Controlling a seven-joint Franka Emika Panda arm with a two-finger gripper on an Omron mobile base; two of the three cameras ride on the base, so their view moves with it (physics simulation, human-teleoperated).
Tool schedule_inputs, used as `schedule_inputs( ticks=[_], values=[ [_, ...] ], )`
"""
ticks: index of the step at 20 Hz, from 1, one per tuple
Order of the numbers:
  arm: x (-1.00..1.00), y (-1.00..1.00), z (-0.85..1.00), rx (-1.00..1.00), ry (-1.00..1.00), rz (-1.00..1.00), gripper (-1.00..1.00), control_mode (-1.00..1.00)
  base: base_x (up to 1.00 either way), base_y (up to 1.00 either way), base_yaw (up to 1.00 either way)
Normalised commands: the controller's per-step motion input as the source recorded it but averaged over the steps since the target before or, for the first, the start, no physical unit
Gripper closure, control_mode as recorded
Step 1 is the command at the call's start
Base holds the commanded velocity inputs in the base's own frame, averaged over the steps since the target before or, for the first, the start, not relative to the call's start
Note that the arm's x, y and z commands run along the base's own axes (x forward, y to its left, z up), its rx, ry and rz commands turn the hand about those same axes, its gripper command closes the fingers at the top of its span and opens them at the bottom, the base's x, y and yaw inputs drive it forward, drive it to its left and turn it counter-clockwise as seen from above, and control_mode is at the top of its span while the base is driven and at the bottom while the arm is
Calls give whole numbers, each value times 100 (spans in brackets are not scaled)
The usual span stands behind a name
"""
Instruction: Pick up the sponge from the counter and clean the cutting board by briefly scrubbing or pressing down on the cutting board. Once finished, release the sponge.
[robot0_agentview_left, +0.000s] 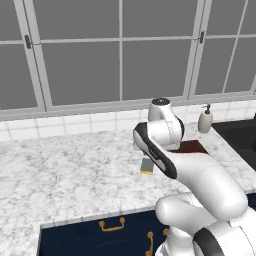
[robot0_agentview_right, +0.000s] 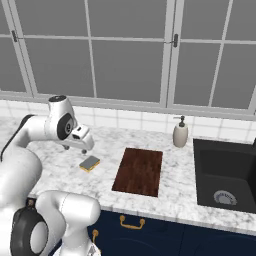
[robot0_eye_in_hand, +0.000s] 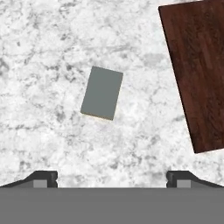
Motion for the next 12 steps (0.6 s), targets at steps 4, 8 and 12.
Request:
schedule_inputs(
  ticks=[4,8,12],
  values=[
    [41,0,-47,0,1,0,-100,-100,0,0,0],
    [45,0,-32,2,3,0,-100,-100,0,0,0],
    [43,0,-21,5,8,0,-100,-100,0,0,0]
  ],
)
